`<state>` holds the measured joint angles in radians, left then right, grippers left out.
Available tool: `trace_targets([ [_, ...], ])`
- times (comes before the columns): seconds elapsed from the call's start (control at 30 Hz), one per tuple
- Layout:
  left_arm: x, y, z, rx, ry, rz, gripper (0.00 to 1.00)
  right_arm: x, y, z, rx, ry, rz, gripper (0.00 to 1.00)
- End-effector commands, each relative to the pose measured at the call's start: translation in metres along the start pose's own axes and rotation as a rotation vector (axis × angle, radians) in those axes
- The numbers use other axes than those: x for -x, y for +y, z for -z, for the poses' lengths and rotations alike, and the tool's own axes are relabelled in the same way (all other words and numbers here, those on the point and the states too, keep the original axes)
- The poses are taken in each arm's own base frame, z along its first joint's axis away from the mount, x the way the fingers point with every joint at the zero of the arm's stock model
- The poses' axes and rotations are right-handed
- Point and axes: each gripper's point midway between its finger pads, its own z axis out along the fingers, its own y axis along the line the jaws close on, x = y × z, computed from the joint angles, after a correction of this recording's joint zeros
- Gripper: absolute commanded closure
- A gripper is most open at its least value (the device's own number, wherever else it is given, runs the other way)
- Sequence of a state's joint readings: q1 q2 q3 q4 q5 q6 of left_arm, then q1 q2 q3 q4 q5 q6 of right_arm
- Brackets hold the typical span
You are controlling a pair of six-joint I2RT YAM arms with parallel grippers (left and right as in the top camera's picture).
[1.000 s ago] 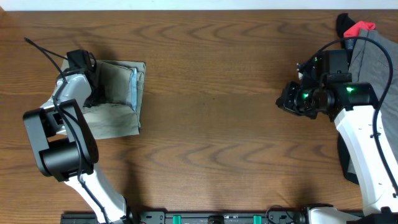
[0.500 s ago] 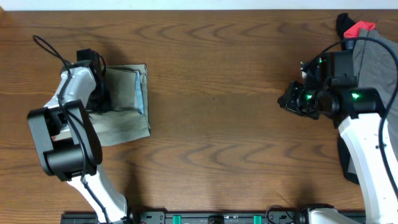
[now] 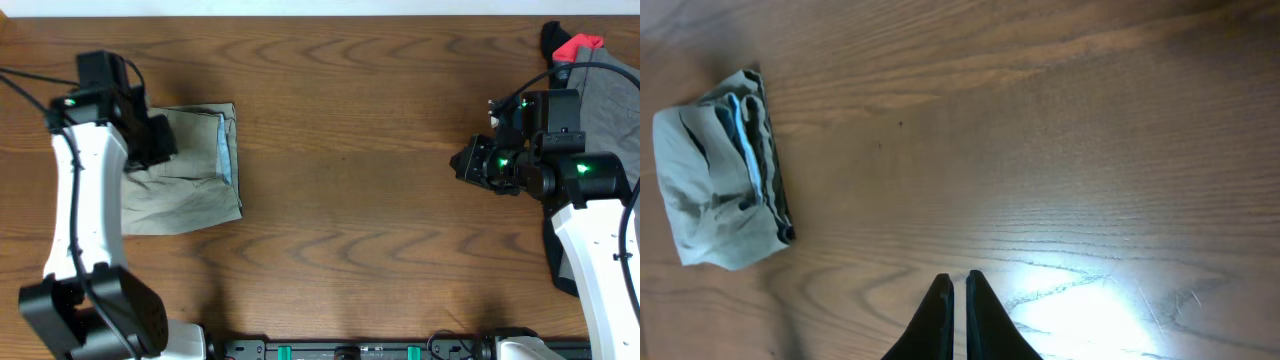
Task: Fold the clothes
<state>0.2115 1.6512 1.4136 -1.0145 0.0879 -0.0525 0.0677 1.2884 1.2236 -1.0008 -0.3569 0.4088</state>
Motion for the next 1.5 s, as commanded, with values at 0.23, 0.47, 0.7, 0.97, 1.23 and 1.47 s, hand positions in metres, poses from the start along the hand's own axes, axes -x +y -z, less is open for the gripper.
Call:
trace_targets([
  [0.23,-0.064,-0.018,-0.093,-0.143,0.166,0.024,0.91,-0.004,-0.005,0.005,-0.019,0.012,0.059,0.94],
  [0.47,-0.105,-0.012,-0.113,-0.131,0.255,0.027,0.94,-0.011,-0.007,0.005,-0.028,0.038,0.085,0.96],
  [0.7,-0.100,-0.010,-0.073,-0.108,0.266,0.026,0.94,-0.010,-0.007,0.005,-0.028,0.037,0.093,0.95],
  [0.97,-0.054,-0.023,0.043,-0.160,0.027,0.004,0.84,-0.008,-0.006,0.006,-0.023,0.027,0.187,0.95],
  [1.23,-0.054,-0.029,0.167,-0.205,-0.361,-0.082,0.66,0.000,0.022,0.066,0.031,-0.182,0.371,0.86],
  [1.47,-0.091,-0.026,0.216,-0.227,-0.533,-0.081,0.50,-0.025,0.048,0.159,0.087,-0.510,0.542,0.52],
])
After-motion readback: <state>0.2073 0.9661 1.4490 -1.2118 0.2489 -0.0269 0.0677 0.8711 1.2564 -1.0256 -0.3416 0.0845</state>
